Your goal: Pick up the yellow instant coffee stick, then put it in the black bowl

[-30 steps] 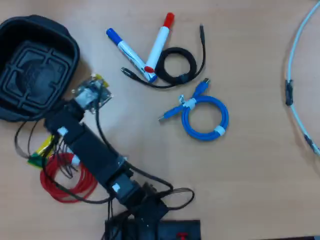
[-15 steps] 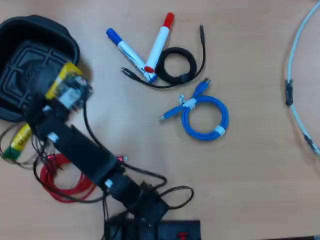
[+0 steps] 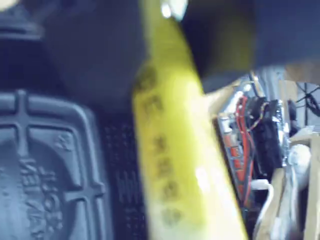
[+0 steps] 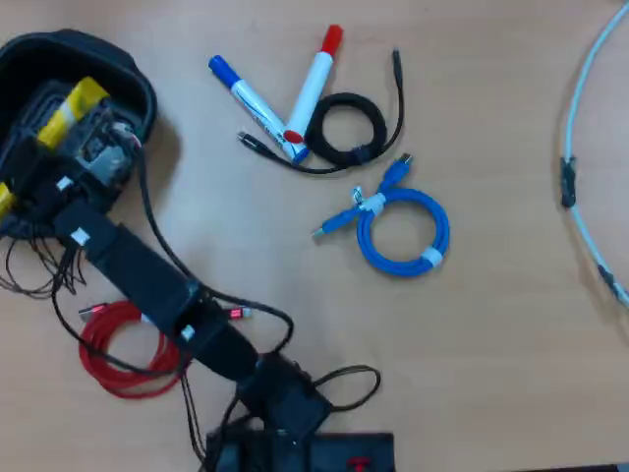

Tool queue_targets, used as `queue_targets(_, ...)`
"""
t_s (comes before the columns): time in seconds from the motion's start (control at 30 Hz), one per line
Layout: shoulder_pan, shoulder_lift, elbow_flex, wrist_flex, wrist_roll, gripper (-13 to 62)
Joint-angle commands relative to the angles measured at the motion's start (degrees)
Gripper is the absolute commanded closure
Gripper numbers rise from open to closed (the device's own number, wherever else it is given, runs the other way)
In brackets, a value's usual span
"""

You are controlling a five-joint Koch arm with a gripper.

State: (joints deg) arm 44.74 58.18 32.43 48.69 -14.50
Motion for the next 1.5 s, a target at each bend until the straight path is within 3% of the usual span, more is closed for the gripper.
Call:
queue_targets(0.0,0.4,-1.6,-4.8,-14.8,3.2,55.8)
queue_targets(0.33,3.9,-11.2,-4.8,-26.6,7.3,55.8)
queue_targets(1.1,6.9,-18.9,-4.0,-21.1,6.9,54.8)
queue_targets(1.33,6.9,-18.8,-4.6,-10.8,6.7,39.9)
queue_targets(1.47,6.9,-18.6,-5.0,-5.6,6.6,34.9)
